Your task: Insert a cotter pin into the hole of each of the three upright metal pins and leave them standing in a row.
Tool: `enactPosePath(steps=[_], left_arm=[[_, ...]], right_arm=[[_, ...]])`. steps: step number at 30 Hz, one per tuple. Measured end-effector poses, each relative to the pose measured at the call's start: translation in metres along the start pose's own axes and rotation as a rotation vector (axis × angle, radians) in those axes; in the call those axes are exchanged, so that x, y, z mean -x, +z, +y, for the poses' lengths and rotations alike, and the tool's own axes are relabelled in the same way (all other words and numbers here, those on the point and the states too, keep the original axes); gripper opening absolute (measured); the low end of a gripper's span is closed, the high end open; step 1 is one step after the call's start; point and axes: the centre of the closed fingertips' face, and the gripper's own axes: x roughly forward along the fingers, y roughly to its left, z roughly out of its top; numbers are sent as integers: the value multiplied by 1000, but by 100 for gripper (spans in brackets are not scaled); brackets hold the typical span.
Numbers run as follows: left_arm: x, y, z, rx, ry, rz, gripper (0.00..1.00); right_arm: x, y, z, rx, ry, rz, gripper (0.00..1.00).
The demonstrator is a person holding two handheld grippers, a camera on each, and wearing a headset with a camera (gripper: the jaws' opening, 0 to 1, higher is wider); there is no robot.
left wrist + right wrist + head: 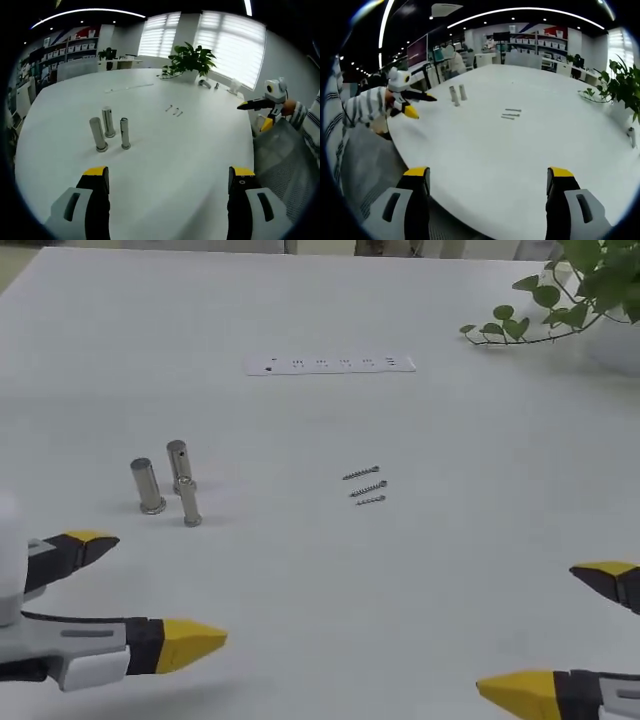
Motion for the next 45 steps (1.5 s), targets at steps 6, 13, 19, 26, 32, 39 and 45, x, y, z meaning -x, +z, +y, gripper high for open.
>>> enactPosePath(steps=[6, 13, 19, 26, 32, 39, 45], left_arm=[[-8, 2, 12, -1, -12, 6, 99], [-15, -1, 18, -8, -24, 28, 99], [-20, 0, 21, -7, -27, 33, 99], [-27, 6, 25, -15, -28, 18, 99], [-33, 10, 28, -31, -30, 2, 99], [-37, 7, 28, -19, -41, 9, 88], [-42, 7, 28, -20, -40, 9, 87]], right_arm=[[-1, -1, 2, -2, 7, 11, 98], [-1, -2, 3, -2, 6, 16, 98], [-1, -3, 3, -1, 8, 24, 97], [-2, -2, 2, -4, 5, 23, 97], [-2, -3, 2, -1, 7, 33, 97], [0, -2, 1, -9, 6, 25, 97], [0, -3, 2, -11, 8, 30, 97]])
